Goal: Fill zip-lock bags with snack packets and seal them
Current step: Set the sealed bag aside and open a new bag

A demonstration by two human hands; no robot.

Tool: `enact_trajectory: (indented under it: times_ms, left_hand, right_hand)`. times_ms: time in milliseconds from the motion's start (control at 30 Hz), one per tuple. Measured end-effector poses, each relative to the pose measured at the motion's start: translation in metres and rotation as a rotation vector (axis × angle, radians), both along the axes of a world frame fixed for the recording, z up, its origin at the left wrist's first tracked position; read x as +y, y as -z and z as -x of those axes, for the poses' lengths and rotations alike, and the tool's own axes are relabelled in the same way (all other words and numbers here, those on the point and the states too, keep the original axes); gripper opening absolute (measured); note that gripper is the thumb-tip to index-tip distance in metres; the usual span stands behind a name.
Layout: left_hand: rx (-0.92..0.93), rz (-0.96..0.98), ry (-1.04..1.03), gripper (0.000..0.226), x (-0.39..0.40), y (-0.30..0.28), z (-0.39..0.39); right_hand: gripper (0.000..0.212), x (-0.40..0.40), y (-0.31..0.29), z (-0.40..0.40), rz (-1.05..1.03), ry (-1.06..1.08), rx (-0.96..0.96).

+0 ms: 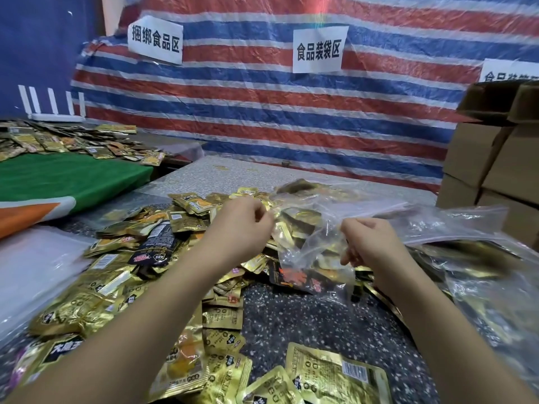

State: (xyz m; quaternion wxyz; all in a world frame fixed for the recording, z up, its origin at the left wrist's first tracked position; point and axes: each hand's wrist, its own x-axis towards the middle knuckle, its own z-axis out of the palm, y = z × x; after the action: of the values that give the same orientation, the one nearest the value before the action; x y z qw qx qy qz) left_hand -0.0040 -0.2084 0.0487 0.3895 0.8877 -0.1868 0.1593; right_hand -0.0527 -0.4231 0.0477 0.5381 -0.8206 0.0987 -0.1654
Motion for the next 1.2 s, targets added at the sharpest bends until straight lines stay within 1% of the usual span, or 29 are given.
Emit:
enact_trajectory:
  times_ms: [67,133,200,267,333,367,400,467,500,533,600,633,667,733,767,833,900,933,967,1033,1067,1100,1133,1200]
  left_hand:
    - [-0.080,-0.130,0.038,0.027,-0.008,0.001,0.011]
    - [-0.211,-0.222,0.088,0.036,-0.011,-0.004,0.025]
    - [-0.289,-0.315,0.156,0.041,-0.013,-0.012,0.040]
    - [-0.292,-0.476,0.183,0.057,-0.018,-0.013,0.052]
    - [-0.246,-0.619,0.169,0.070,-0.026,-0.006,0.062]
    - [-0.224,-0.663,0.159,0.069,-0.029,-0.002,0.066]
    - [-0.208,-0.682,0.152,0.063,-0.032,0.001,0.068]
    - [-0.187,-0.647,0.136,0.034,-0.035,0.003,0.066]
    - [-0.199,-0.615,0.124,0.021,-0.035,0.002,0.064]
    - [-0.226,-0.586,0.121,0.014,-0.032,0.000,0.061]
    - [-0.270,-0.584,0.163,0.016,-0.027,-0.003,0.058]
    - [-0.275,-0.620,0.199,0.020,-0.025,-0.004,0.058]
    - [-0.271,-0.667,0.241,0.022,-0.024,-0.004,0.059]
    - [-0.238,-0.728,0.313,0.023,-0.024,-0.003,0.061]
    - [-0.220,-0.733,0.334,0.024,-0.023,-0.004,0.062]
    - [-0.183,-0.716,0.345,0.026,-0.019,-0.007,0.060]
    - [-0.153,-0.685,0.353,0.027,-0.013,-0.013,0.059]
    - [-0.142,-0.663,0.360,0.025,-0.009,-0.017,0.058]
    - [-0.134,-0.643,0.368,0.021,-0.006,-0.019,0.057]
    - [-0.119,-0.613,0.383,0.018,-0.003,-0.023,0.055]
    - [-0.104,-0.603,0.390,0.017,-0.002,-0.023,0.055]
    - [-0.098,-0.602,0.395,0.017,-0.001,-0.023,0.054]
    - [-0.104,-0.607,0.395,0.016,-0.001,-0.023,0.053]
    - [-0.121,-0.616,0.380,0.014,0.000,-0.023,0.051]
  right_hand:
    - [0.025,0.007,0.002,-0.001,0.009,0.002,-0.006]
    - [0.020,0.012,0.003,-0.002,-0.021,0.012,-0.025]
    - [0.021,0.012,0.004,-0.003,-0.061,0.035,-0.043]
    - [0.023,0.013,0.003,-0.002,-0.117,0.040,-0.042]
    - [0.022,0.016,0.003,-0.002,-0.207,0.020,-0.032]
    - [0.023,0.018,0.003,-0.002,-0.249,0.009,-0.024]
    - [0.023,0.020,0.003,-0.003,-0.282,0.004,-0.018]
    - [0.025,0.020,0.003,-0.003,-0.282,0.010,-0.023]
    - [0.025,0.017,0.003,-0.004,-0.229,0.021,-0.036]
    - [0.024,0.013,0.003,-0.004,-0.125,0.038,-0.051]
    - [0.017,0.006,0.002,-0.003,0.143,0.110,-0.070]
    - [0.017,0.002,0.000,-0.002,0.238,0.152,-0.075]
    - [0.022,-0.001,-0.002,-0.002,0.283,0.172,-0.080]
    - [0.029,-0.006,-0.009,0.000,0.295,0.158,-0.110]
    - [0.026,-0.007,-0.012,0.002,0.307,0.158,-0.133]
    - [0.019,-0.010,-0.017,0.006,0.374,0.229,-0.188]
    - [0.021,-0.013,-0.021,0.009,0.388,0.266,-0.211]
    - [0.019,-0.014,-0.022,0.009,0.350,0.211,-0.207]
    - [0.017,-0.014,-0.024,0.010,0.294,0.112,-0.189]
    - [0.025,-0.012,-0.025,0.012,0.214,-0.125,-0.096]
    - [0.030,-0.011,-0.025,0.011,0.217,-0.198,-0.051]
    - [0.030,-0.009,-0.023,0.010,0.235,-0.221,-0.024]
    - [0.026,-0.008,-0.020,0.009,0.257,-0.200,-0.016]
    - [0.017,-0.005,-0.017,0.007,0.294,-0.088,-0.029]
